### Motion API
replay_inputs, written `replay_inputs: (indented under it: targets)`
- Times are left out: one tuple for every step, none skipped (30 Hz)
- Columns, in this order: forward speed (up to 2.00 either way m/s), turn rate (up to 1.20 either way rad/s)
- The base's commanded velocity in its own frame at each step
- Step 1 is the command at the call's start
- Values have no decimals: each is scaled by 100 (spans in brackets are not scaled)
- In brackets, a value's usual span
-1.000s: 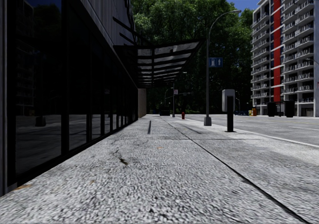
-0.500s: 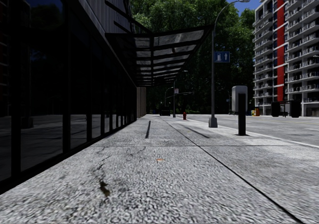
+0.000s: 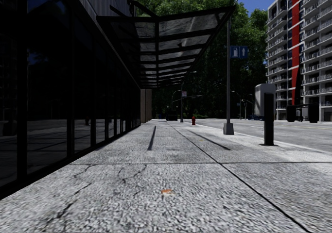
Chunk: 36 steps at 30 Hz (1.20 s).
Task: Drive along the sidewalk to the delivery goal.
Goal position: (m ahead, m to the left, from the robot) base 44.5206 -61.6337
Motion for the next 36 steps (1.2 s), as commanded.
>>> replay_inputs:
  targets:
    - [200,0]
    - [200,0]
    - [200,0]
    - [200,0]
    - [200,0]
    - [200,0]
    - [200,0]
    - [200,0]
    - [200,0]
    - [200,0]
    - [200,0]
    - [200,0]
    - [200,1]
    - [200,4]
    - [200,11]
    - [200,11]
    - [200,15]
    - [200,16]
    - [200,16]
    - [200,17]
    - [200,17]
    - [200,17]
    - [200,17]
    - [200,17]
    - [200,17]
    - [200,13]
    - [200,13]
    - [200,12]
    - [200,12]
    - [200,12]
    - [200,0]
    - [200,0]
    - [200,0]
    - [200,0]
    - [200,0]
    - [200,0]
